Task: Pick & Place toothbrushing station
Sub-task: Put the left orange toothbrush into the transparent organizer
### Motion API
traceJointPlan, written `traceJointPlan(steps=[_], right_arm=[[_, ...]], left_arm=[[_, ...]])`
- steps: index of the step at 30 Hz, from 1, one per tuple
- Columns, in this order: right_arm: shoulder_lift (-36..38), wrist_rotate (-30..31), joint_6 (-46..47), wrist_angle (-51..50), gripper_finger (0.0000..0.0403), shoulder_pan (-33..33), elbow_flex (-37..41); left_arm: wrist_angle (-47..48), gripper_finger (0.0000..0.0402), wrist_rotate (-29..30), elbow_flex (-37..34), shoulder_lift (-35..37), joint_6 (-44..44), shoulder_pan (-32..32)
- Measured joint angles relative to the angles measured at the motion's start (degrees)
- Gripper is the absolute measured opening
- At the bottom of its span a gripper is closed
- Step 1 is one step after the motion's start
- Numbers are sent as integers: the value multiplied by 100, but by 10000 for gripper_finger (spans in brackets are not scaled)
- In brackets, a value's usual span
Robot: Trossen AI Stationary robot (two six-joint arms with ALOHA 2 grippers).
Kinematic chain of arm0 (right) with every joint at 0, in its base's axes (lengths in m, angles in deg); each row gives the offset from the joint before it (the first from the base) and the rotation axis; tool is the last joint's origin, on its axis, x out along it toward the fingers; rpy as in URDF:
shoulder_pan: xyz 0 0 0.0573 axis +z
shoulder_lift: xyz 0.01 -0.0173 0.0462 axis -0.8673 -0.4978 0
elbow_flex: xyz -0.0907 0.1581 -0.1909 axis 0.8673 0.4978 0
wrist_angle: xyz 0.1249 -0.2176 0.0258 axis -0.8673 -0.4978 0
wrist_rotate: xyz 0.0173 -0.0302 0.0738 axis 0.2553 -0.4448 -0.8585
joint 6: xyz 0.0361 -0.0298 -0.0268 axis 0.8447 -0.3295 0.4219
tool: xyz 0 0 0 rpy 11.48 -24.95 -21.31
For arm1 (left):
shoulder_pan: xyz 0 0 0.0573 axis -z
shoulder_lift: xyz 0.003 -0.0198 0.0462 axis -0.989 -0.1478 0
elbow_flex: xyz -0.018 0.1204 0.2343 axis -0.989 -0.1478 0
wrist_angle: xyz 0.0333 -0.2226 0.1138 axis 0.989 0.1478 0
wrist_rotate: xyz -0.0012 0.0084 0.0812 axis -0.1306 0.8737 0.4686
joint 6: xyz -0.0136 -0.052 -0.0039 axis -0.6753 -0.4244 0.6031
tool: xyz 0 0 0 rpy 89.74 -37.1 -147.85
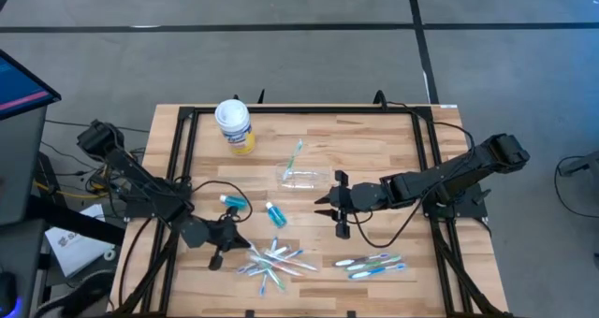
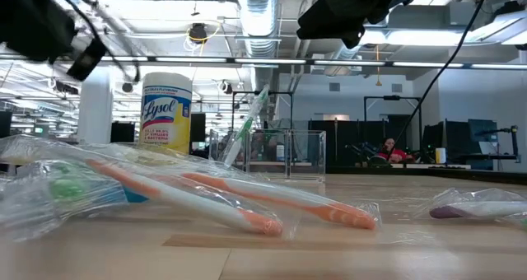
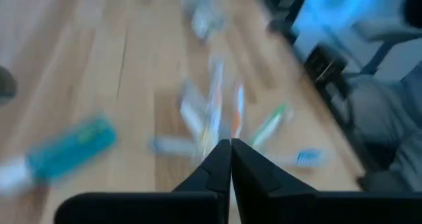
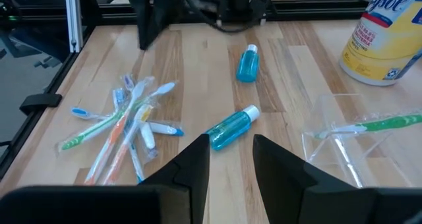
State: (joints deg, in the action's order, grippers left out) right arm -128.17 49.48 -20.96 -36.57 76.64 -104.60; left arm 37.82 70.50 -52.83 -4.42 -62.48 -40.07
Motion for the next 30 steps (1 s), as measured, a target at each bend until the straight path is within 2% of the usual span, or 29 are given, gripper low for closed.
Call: traceJointPlan(steps=[9,17,23,30], right_arm=[[0,0,-22,-4,108,-18,0],[0,0,-22,-4,108,-18,0],[0,0,-22,-2,108,-18,0],[0,0,-23,-3,108,-18,0]], left_arm=[[-10,91,-461,-4,-598,-808,29],[-96,153,-589,-4,-1004,-846,29],[-299,172,-601,-3,-1262,-1125,29],[-352,166,-606,-2,-1267,-1126,29]])
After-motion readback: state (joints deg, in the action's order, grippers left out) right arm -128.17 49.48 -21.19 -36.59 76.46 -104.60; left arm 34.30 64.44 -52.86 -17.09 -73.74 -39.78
